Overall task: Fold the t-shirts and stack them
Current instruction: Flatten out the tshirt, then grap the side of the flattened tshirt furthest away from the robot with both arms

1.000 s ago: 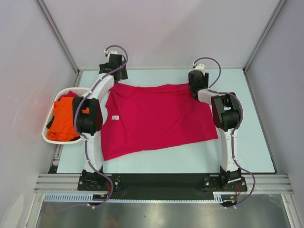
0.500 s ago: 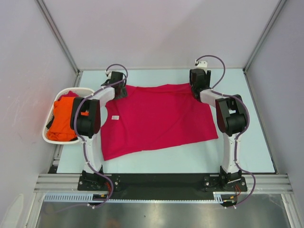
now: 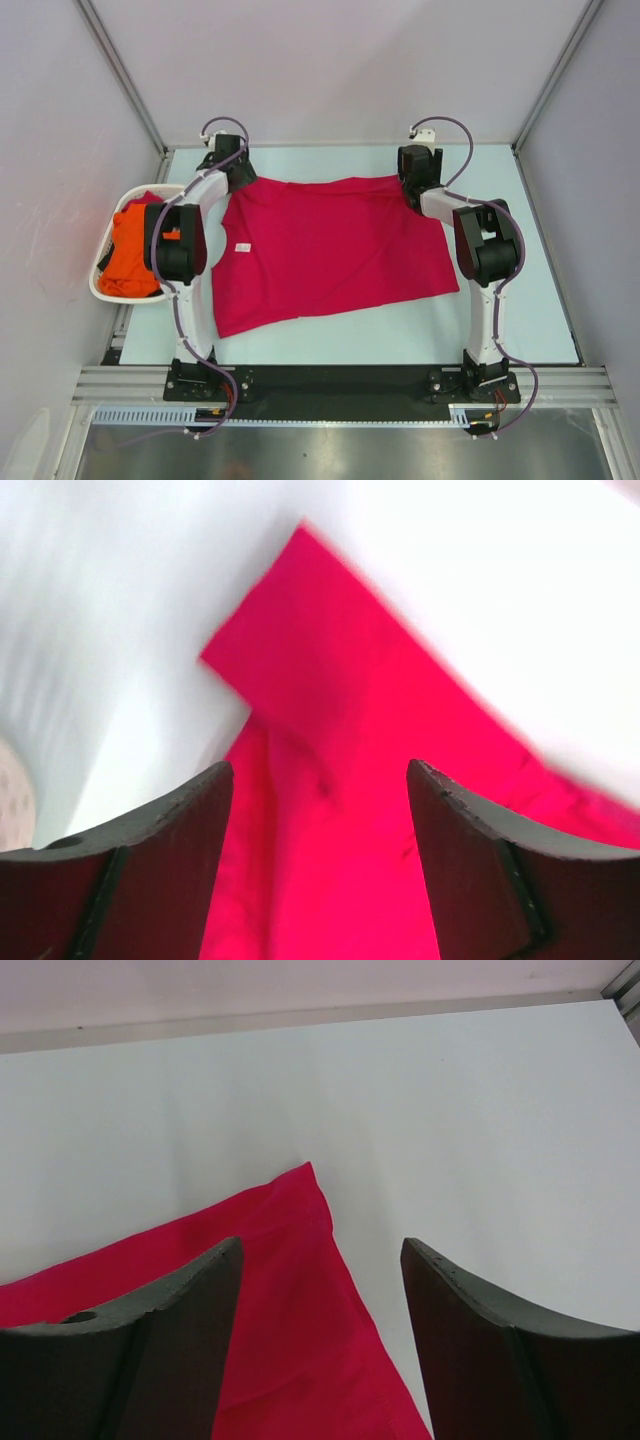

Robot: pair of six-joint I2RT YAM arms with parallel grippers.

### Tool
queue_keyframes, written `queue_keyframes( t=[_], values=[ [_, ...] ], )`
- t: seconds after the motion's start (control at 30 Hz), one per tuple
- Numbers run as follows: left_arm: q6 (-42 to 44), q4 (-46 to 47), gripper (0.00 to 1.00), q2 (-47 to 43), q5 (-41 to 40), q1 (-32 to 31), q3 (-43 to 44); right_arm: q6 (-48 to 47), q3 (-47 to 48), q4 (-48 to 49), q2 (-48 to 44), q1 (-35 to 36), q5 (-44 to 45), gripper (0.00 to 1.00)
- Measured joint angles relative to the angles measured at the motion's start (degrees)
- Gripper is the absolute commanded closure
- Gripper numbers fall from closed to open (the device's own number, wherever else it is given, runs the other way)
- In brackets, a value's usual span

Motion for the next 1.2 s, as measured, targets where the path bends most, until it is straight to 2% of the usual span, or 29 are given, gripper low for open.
queue_keyframes(
  t=[0.3,0.47,0.7,0.9,1.2],
  values=[
    [-1.64,-5.53,0.26,8.66,2.29,1.73,15.17,0.74,1.62,-3.08,0.24,-0.33,-0.85,0.3],
    [-1.99,-8.11,0.25,8.96,2.64,1.7,15.87,6.4,6.27,-10.29,0.87,-2.19,-4.87,0.31],
    [-1.99,-10.01,0.25,8.98,2.69,1.73,15.87,15.93,10.8,-19.1,2.8,-9.31,-16.98,0.33],
    [-1.97,-9.9,0.25,8.96,2.64,1.77,15.3,24.7,11.63,-22.49,5.22,-14.73,-31.63,0.36],
    [-1.97,-9.97,0.25,8.96,2.64,1.92,13.16,31.26,9.51,-22.32,5.35,-15.21,-43.98,0.37]
  ],
)
